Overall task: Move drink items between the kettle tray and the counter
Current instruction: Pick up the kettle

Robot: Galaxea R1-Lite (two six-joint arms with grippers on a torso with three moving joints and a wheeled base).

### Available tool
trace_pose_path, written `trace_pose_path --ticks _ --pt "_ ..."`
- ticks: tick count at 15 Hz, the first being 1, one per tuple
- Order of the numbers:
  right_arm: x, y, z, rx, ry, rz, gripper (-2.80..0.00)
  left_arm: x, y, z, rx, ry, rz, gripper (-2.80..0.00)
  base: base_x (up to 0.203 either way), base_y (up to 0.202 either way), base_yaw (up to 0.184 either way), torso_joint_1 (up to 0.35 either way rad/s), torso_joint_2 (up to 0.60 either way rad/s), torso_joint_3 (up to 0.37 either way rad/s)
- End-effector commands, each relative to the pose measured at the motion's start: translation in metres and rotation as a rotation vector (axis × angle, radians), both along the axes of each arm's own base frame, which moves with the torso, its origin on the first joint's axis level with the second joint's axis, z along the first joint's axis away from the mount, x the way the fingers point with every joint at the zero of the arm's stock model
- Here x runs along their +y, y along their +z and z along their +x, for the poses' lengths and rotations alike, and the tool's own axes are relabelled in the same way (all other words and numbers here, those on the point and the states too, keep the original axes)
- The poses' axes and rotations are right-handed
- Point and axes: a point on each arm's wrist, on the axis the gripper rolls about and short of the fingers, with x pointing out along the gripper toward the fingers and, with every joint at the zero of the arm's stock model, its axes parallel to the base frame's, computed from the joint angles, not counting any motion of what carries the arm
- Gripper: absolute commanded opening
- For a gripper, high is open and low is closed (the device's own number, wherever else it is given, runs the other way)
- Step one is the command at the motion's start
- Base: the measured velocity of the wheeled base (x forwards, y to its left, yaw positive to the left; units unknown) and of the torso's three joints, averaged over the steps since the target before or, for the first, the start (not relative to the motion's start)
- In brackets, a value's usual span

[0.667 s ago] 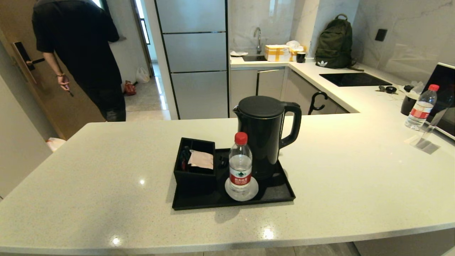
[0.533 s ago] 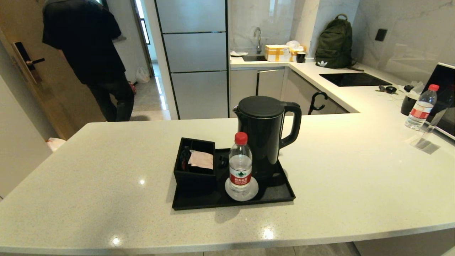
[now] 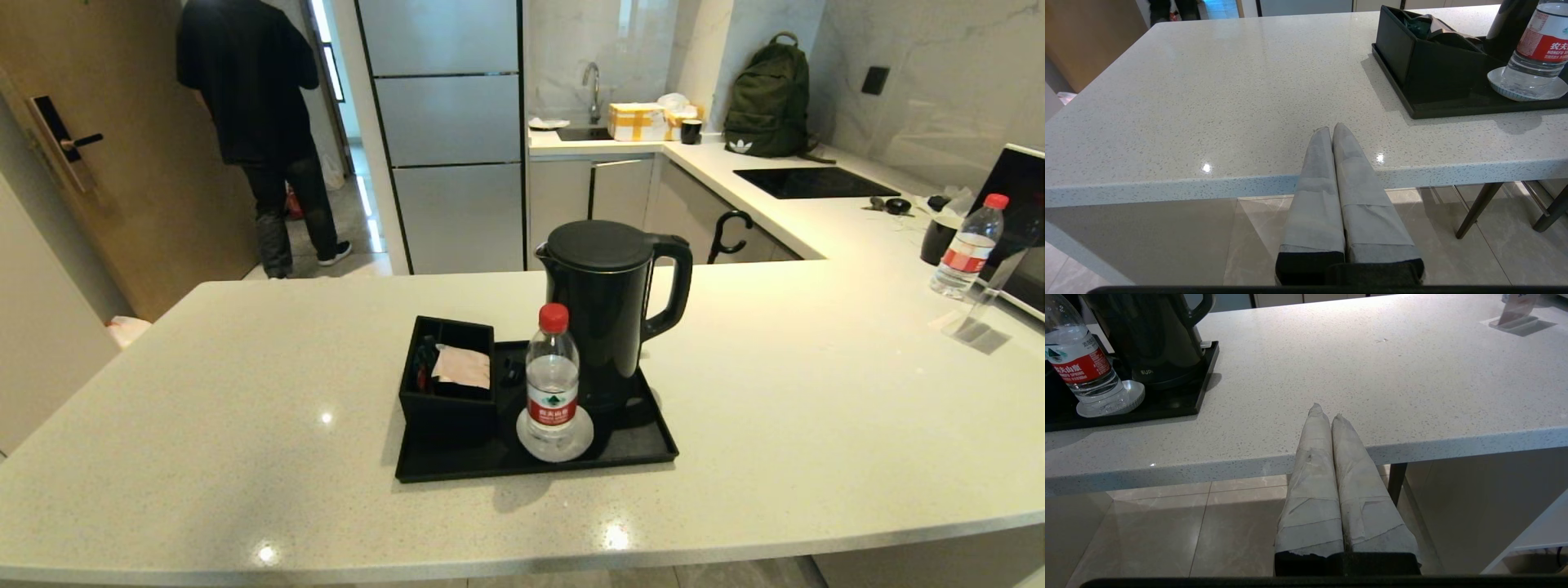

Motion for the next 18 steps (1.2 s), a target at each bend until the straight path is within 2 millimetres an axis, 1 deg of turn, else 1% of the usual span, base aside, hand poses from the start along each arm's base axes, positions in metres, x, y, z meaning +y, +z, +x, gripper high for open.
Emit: trace_pose_path --ticks 1,18 --pt "0.0 -0.0008 0.0003 0.004 0.0 0.0 -2.8 0.0 0.0 0.0001 0.001 -0.001 0.0 -2.8 0.0 0.0 0.0 0.0 0.0 0.0" --pt "0.0001 -0.0003 0.0003 0.004 0.0 0.0 -2.8 0.0 0.0 0.0001 0.001 -0.001 0.0 -2.8 0.0 0.0 0.0 0.0 0.0 0.0"
